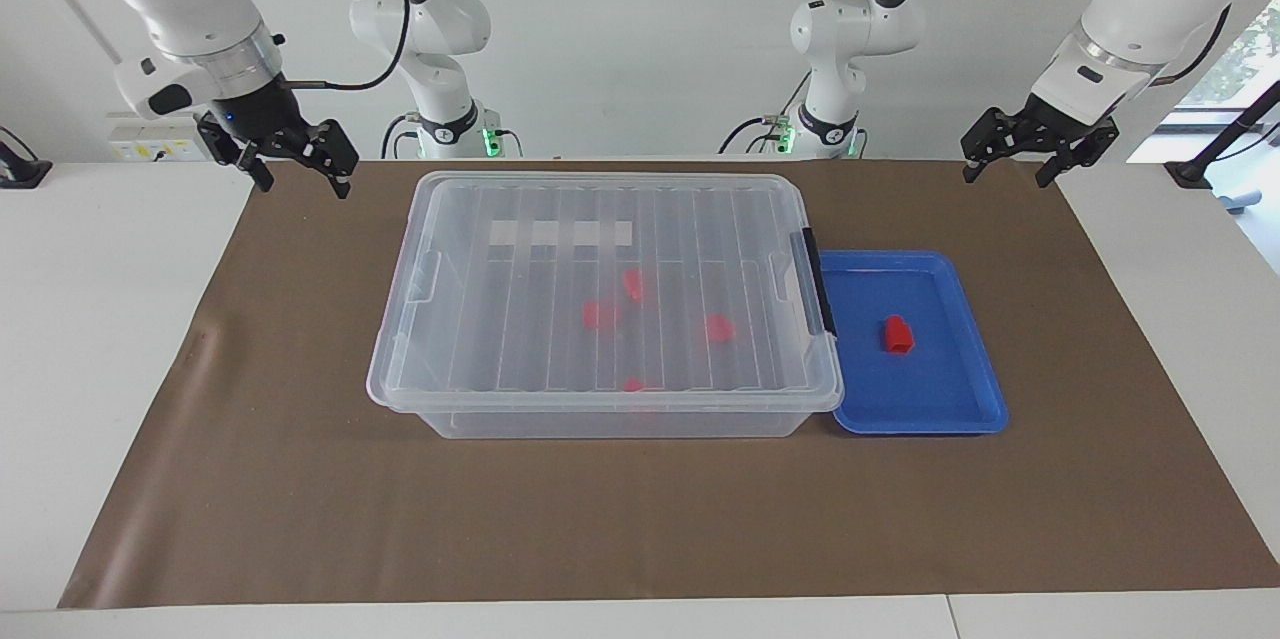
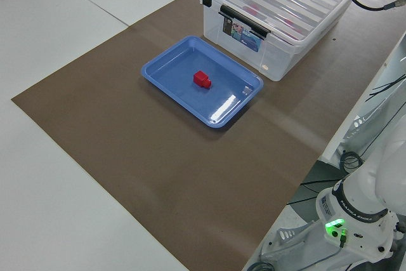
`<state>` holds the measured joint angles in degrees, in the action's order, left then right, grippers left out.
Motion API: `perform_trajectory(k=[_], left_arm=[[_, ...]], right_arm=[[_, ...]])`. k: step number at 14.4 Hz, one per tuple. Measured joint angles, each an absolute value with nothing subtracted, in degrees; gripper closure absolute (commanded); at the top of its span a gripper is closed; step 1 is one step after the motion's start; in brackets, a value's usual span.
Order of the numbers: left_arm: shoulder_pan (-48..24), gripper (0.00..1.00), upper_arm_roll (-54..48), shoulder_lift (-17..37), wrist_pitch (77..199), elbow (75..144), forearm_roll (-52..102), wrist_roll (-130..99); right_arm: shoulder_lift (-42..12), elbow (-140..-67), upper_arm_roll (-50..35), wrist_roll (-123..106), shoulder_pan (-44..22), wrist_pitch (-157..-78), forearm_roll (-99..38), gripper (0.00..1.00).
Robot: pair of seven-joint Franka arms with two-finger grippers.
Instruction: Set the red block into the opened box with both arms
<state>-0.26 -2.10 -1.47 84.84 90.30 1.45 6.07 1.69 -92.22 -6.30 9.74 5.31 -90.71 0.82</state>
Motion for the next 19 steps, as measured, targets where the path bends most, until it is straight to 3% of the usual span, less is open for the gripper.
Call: perform_trajectory(k=[4,9,19], left_arm=[[-0.26,0.0,-2.1,-1.47,84.84,90.3,1.45,6.07],[-0.26,0.0,-2.1,-1.47,84.84,90.3,1.45,6.07],[-0.26,0.0,-2.1,-1.47,84.84,90.3,1.45,6.07]], right_arm=[[0.46,-95.03,-9.84,14.31,4.82,-95.61,0.82,0.0],[-1.11,-103.59,-9.67,14.24,4.94,-103.73,0.83,0.0],[-1.24,-110.65,-9.65,13.91,5.14,-110.4,0.83,0.0]])
